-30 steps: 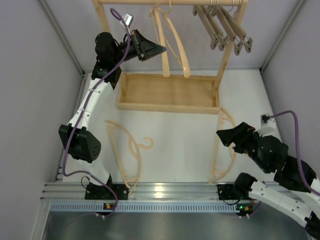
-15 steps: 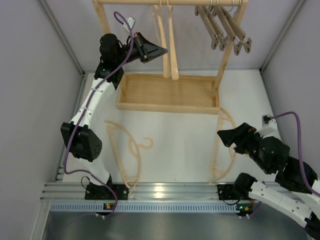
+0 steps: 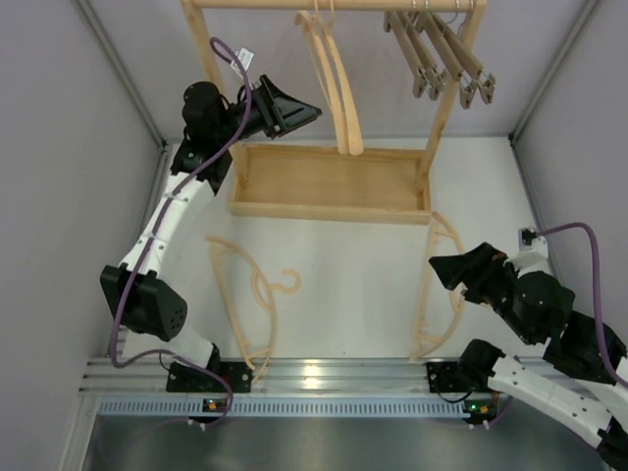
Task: Organize the hangers
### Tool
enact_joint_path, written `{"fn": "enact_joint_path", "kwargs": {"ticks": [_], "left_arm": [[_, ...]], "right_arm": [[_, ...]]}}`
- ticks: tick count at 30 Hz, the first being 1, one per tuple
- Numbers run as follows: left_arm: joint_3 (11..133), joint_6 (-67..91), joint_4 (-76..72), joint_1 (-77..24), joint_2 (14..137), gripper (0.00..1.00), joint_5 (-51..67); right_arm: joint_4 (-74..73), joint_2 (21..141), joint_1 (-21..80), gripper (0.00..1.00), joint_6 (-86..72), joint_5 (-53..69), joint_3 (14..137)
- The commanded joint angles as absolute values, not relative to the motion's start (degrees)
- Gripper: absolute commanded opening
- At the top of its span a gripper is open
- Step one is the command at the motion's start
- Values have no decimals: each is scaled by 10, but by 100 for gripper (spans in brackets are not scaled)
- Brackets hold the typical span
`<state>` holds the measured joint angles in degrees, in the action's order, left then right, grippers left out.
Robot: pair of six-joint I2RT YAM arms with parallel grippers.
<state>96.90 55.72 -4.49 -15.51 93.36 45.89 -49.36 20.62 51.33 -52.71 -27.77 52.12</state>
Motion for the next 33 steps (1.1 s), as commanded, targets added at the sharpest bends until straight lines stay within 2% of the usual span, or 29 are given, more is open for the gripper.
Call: {"fn": "enact_joint_path", "kwargs": {"ticks": [1, 8, 12, 15, 16, 17, 20, 26, 33], "left_arm": [[944, 518, -51, -155, 855, 56, 443], [809, 462, 34, -155, 724, 58, 361], [654, 449, 68, -166, 600, 58, 246], [594, 418, 108, -255, 563, 57, 149], [569, 410, 117, -291, 558, 57, 69], [557, 403, 122, -367, 562, 57, 29], [526, 407, 122, -506, 601, 57, -111], [562, 396, 108, -710, 772, 60, -258], [627, 315, 11, -802, 932, 62, -197]], "right_arm": [[-505, 197, 519, 80, -528, -285, 517], [-505, 192, 519, 80, -529, -290, 509], [-505, 193, 519, 80, -521, -300, 518], [-506, 199, 519, 80, -512, -301, 532], [-505, 200, 519, 80, -511, -302, 537], [-505, 201, 519, 80, -509, -305, 540], [-511, 209, 519, 80, -502, -308, 550], [-526, 213, 519, 80, -497, -319, 577], [-546, 222, 519, 80, -491, -330, 625]]}}
